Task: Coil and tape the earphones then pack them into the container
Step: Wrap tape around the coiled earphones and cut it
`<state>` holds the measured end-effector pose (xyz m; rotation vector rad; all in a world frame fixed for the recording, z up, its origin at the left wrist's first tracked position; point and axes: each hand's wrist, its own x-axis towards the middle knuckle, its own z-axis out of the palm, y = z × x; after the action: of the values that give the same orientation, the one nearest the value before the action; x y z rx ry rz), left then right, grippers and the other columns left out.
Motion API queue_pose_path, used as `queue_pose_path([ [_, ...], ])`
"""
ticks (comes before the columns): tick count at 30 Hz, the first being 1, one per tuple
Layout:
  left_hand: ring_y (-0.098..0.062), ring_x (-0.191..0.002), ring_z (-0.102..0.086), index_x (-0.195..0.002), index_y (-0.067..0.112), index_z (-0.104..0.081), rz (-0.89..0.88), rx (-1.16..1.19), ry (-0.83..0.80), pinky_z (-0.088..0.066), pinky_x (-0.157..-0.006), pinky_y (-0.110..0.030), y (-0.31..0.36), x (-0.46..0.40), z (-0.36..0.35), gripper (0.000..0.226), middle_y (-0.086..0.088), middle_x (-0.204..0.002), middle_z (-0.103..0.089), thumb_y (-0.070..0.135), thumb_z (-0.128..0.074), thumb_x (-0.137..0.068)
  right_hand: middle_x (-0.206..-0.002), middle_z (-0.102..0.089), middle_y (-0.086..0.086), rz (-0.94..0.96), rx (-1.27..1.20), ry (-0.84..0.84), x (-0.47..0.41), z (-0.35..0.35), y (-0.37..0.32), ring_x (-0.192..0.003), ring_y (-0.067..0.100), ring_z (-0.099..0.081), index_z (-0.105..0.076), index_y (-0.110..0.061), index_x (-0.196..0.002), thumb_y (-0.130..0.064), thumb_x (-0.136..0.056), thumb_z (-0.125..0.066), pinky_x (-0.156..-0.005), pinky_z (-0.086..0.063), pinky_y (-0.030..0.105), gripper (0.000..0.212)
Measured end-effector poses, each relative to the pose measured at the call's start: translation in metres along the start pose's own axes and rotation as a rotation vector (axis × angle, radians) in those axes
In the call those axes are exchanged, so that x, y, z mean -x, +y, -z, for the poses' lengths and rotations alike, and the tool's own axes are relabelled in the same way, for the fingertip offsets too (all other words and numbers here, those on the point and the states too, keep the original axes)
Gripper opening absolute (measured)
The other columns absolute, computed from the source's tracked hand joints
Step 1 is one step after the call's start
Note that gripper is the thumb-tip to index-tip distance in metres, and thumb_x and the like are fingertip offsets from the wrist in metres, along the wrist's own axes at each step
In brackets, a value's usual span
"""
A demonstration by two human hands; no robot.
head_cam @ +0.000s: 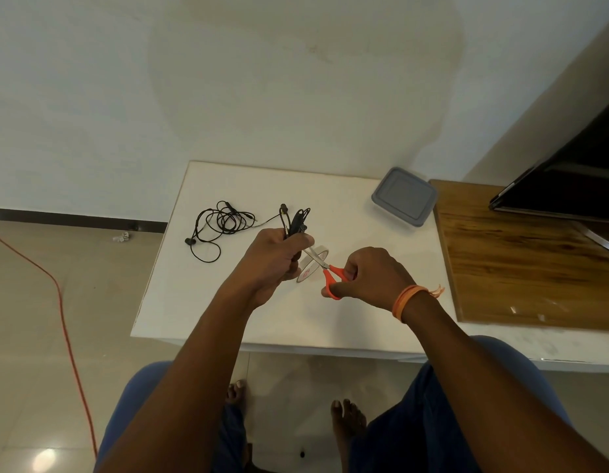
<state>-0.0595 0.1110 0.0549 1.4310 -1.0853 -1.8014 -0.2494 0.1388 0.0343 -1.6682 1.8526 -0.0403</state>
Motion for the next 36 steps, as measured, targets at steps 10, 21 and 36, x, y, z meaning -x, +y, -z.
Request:
queue_pose_path([
  [10,-0.011,-0.046,-0.028,-0.087,0.008,-0.052,0.017,-0.024,0.002,-0.043,-0.076,-0.039,0.003,0.002,-0.002,0.015,0.003,-0.056,-0.031,0.017,-0.062,-0.092,-0.066,-0.057,0.001,-0.009,-0.003,0.003,-0.002,0.0,-0.001,-0.064,0.017,-0.054,-0.056,-0.017,-0.07,-0.053,-0.077,-0.073,-0.059,-0.041,0.023,0.041],
  [21,-0.011,-0.045,-0.028,-0.079,0.014,-0.049,0.044,0.115,0.009,-0.049,-0.099,-0.048,0.004,0.003,0.0,0.018,0.006,-0.054,-0.034,0.016,-0.062,-0.092,-0.079,-0.07,0.012,-0.011,-0.126,-0.071,-0.006,-0.001,0.007,-0.071,0.025,-0.067,-0.071,-0.002,-0.081,-0.042,-0.079,-0.076,-0.069,-0.053,0.03,0.041],
  [36,-0.011,-0.044,-0.025,-0.076,0.017,-0.043,0.017,0.159,0.061,-0.048,-0.103,-0.048,0.003,0.001,-0.004,0.025,0.008,-0.052,-0.03,0.015,-0.061,-0.093,-0.089,-0.07,0.015,-0.39,-0.336,-0.045,-0.031,0.048,0.091,-0.078,0.027,-0.069,-0.068,0.003,-0.091,-0.038,-0.082,-0.075,-0.066,-0.06,0.034,0.042],
])
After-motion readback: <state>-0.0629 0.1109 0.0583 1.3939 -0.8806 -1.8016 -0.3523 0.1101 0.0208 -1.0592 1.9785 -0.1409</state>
